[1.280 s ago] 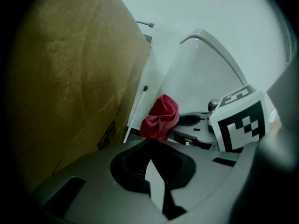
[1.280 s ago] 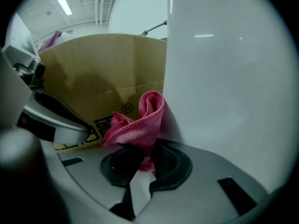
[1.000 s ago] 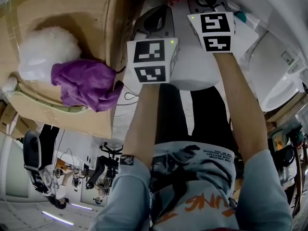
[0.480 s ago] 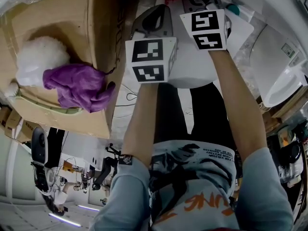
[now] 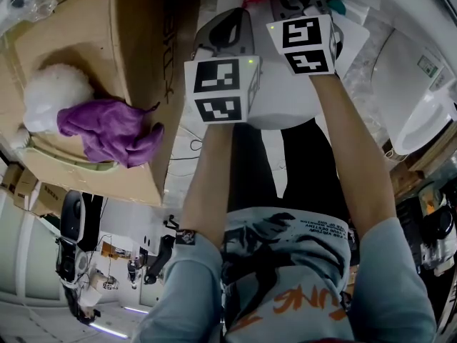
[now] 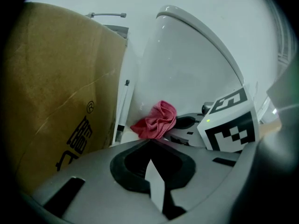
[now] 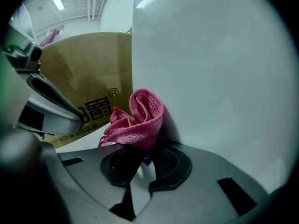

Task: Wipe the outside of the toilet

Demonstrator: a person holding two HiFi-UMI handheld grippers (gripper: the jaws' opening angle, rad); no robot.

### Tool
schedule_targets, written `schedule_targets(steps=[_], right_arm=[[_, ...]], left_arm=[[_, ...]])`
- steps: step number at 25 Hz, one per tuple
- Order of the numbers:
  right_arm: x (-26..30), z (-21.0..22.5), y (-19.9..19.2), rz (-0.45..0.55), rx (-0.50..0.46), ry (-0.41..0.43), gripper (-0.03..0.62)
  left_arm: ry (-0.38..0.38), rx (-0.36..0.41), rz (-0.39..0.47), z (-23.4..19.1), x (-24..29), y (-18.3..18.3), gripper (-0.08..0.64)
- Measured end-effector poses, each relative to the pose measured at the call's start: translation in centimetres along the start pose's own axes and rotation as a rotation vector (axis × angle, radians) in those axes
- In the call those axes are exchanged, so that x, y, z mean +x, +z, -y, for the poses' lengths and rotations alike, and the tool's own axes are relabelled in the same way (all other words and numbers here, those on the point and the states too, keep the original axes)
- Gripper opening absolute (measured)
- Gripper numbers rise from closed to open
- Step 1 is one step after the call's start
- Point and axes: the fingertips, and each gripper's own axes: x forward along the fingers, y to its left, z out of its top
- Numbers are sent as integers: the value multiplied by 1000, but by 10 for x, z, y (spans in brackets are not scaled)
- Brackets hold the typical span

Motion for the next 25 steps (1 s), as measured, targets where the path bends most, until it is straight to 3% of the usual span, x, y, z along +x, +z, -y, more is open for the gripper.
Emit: schedule_targets(steps=[25], right_arm=[[-45, 67, -71, -43, 48, -70, 61]], left_arm=[[-90, 104, -54, 88, 29, -9, 24]])
